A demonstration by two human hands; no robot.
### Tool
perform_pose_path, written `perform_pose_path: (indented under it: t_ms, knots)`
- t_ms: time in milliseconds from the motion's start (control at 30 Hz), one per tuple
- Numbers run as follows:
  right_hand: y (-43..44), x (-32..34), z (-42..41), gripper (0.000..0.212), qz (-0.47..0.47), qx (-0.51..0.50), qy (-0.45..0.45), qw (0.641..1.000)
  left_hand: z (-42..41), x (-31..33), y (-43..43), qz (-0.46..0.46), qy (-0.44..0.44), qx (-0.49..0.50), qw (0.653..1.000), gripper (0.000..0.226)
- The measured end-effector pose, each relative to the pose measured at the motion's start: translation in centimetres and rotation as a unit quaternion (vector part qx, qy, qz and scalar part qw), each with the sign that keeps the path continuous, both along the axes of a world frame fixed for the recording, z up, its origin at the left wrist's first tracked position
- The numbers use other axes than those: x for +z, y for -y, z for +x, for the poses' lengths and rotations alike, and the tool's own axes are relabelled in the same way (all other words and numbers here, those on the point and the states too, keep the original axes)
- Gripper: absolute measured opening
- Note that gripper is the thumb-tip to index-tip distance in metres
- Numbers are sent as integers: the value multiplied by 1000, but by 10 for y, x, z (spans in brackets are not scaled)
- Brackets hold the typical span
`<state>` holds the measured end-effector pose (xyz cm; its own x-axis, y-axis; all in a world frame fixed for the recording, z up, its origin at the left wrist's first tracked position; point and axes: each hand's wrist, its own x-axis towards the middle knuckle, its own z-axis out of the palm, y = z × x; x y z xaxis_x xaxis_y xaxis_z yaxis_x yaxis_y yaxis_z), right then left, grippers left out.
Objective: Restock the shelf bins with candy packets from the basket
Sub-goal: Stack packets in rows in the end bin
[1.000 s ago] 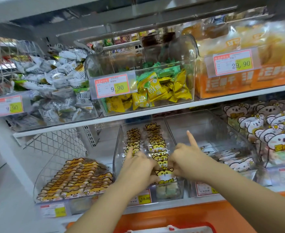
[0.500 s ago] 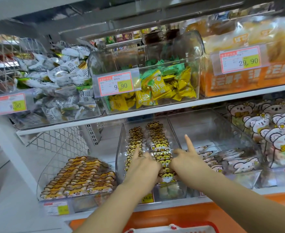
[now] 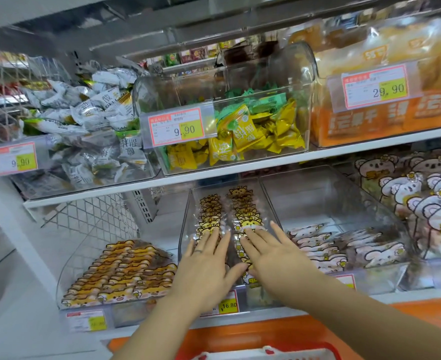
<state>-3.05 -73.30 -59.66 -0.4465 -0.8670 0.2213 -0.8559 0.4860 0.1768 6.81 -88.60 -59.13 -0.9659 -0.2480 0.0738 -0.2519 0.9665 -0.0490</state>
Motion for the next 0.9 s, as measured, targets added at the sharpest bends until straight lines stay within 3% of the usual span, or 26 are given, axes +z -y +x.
perform_pose_path:
  t_ms: [200, 300, 400, 500, 600, 733, 900]
  knots:
    - [-7, 1, 5, 77, 26, -2, -24, 999, 4, -10, 3, -5, 13, -3, 1000, 79]
    - [-8, 4, 6, 74, 51, 1, 14, 999, 4, -3, 5, 11, 15, -14, 1000, 86]
    - [-8, 13, 6, 69, 2, -9, 57, 998, 11, 17, 11, 31, -28, -32, 999, 96]
    - [-6, 18, 6, 56, -44, -9, 68, 997, 26, 31, 25, 14, -43, -33, 998, 77]
    - [6, 7, 15, 58, -39, 25, 59, 997, 32, 28, 25, 7, -41, -51, 998, 53]
    - [16, -15, 12, 77, -47, 42, 35, 997, 27, 2, 16, -39, -30, -65, 997, 56]
    - [14, -26, 1, 75, -52, 35, 21, 998, 27, -21, 21, -66, 10, -53, 996, 49]
